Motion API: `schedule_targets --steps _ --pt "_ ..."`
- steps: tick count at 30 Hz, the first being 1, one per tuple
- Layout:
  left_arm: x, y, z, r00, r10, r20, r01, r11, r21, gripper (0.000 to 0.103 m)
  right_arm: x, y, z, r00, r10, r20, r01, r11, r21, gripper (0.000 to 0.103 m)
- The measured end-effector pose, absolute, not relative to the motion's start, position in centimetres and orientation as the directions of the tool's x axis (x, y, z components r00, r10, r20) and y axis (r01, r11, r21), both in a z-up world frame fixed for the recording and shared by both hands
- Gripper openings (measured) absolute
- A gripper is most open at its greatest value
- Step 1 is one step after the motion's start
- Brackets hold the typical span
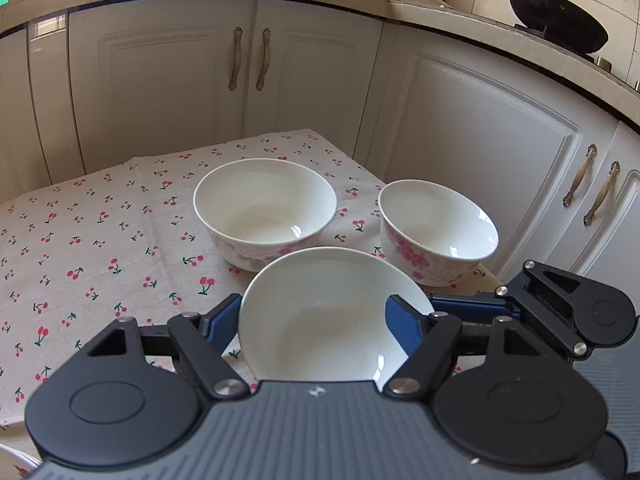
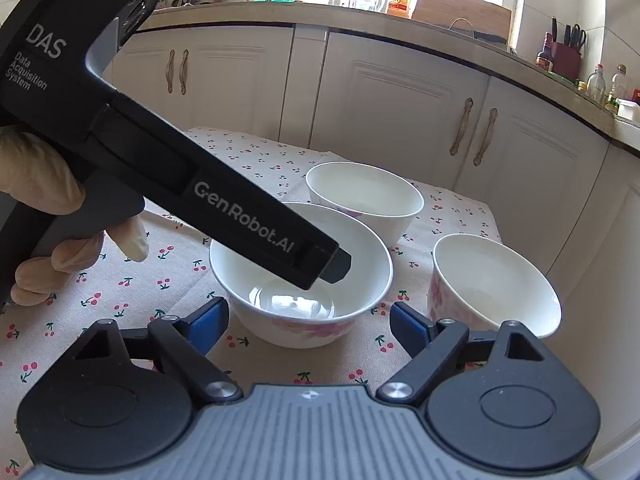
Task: Organize plates and bowls
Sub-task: 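Close the left gripper on the bowl rim and lift it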
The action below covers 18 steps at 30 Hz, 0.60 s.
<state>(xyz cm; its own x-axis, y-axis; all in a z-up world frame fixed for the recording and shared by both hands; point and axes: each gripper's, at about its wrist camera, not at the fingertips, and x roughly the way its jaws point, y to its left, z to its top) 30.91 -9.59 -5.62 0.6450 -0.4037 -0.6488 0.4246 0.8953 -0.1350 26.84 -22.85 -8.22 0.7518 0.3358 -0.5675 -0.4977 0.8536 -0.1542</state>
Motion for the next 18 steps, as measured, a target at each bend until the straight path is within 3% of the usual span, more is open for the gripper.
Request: schedule_targets --steps 5,18 --pt "31.34 -9.65 -5.69 0.632 -0.407 -0.660 0.431 0.892 -0.136 0.076 27.07 -22.91 -8.14 0.742 0.353 -0.571 -0.512 0.847 -0.142 0.085" --pt "31.62 -9.80 -5.82 0.599 -0.404 -0.691 0.447 0.885 -0.130 0.076 27.05 -22.66 -7.97 0.735 0.348 -0.582 -0.517 0.843 -0.149 0.085"
